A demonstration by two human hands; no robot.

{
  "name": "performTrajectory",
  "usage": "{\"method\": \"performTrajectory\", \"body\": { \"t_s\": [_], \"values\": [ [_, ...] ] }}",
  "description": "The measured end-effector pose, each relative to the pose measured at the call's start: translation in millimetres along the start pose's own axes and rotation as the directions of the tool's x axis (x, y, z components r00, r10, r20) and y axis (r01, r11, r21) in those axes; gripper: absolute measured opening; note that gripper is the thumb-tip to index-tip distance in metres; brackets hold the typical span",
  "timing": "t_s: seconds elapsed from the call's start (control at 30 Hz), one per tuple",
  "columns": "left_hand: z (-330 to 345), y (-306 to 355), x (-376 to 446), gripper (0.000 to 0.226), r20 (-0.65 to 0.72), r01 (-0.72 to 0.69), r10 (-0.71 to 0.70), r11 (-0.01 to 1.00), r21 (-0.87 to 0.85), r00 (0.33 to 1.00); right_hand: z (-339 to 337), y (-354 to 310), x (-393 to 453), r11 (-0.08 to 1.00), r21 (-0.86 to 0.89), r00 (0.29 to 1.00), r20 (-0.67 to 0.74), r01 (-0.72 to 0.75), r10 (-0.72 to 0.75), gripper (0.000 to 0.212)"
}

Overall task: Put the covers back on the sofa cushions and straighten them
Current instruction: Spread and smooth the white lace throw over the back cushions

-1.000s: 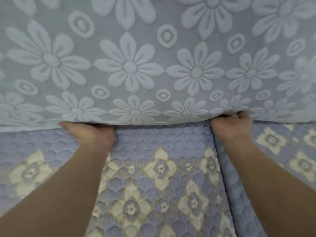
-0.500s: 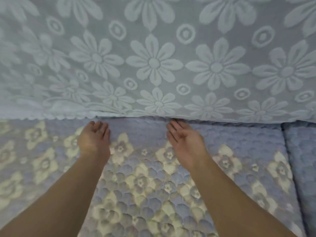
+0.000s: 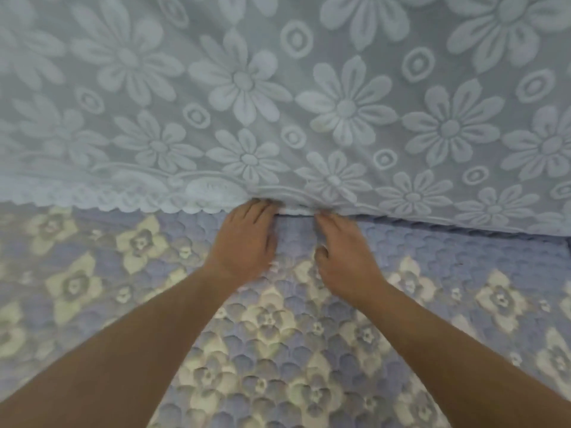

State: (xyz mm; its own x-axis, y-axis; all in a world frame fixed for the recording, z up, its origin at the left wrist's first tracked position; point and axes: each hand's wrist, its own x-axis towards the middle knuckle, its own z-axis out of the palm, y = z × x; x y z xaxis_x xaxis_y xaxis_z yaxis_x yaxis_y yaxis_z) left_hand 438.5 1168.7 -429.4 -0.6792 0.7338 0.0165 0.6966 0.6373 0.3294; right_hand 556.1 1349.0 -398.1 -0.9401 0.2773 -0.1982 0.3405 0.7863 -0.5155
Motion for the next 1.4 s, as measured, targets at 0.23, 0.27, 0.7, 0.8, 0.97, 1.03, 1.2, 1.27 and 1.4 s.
{"method": "performTrajectory", "body": {
  "t_s": [0.23,0.27,0.7,0.8,0.97,1.03,1.2,1.27,1.4],
  "values": [
    [-25,-40,2,0.075,0.208,0.122,-0.175,0.961,0.246,0.962,14,4,16,0.894,-0.449,0.984,0.164,0.007,0.074,0.067],
    [-21,-37,-5,0.078,0.227,0.085,-0.15,0.959,0.271,0.962,19,1,13,0.903,-0.429,0.98,0.177,-0.007,0.092,0.069],
    [30,10,28,0.069,-0.055,0.516,-0.52,0.82,0.248,0.853,33,9,45,0.925,-0.38,0.999,0.041,-0.002,0.019,0.063],
    [27,21,7,0.072,0.042,0.51,-0.531,0.832,0.219,0.847,32,22,-2,0.901,-0.433,0.998,0.04,-0.02,0.041,0.067],
    [2,-29,63,0.075,0.129,0.56,-0.605,0.784,0.266,0.786,7,61,42,0.753,-0.319,0.818,-0.225,-0.575,0.529,0.072],
    [6,-37,80,0.076,0.128,0.589,-0.641,0.753,0.292,0.757,12,68,65,0.756,-0.308,0.816,-0.26,-0.577,0.517,0.072],
    [27,17,45,0.071,0.058,0.637,-0.657,0.747,0.191,0.752,-5,92,14,0.873,-0.395,0.958,-0.109,-0.286,0.265,0.068],
    [33,75,11,0.075,0.06,0.519,-0.527,0.847,0.119,0.847,-14,107,-30,0.892,-0.425,0.987,-0.021,-0.156,0.162,0.067],
    [50,159,28,0.071,0.237,-0.076,0.052,0.992,0.097,0.97,-55,171,-53,0.829,-0.448,0.94,-0.101,-0.335,0.325,0.071]
  ]
}}
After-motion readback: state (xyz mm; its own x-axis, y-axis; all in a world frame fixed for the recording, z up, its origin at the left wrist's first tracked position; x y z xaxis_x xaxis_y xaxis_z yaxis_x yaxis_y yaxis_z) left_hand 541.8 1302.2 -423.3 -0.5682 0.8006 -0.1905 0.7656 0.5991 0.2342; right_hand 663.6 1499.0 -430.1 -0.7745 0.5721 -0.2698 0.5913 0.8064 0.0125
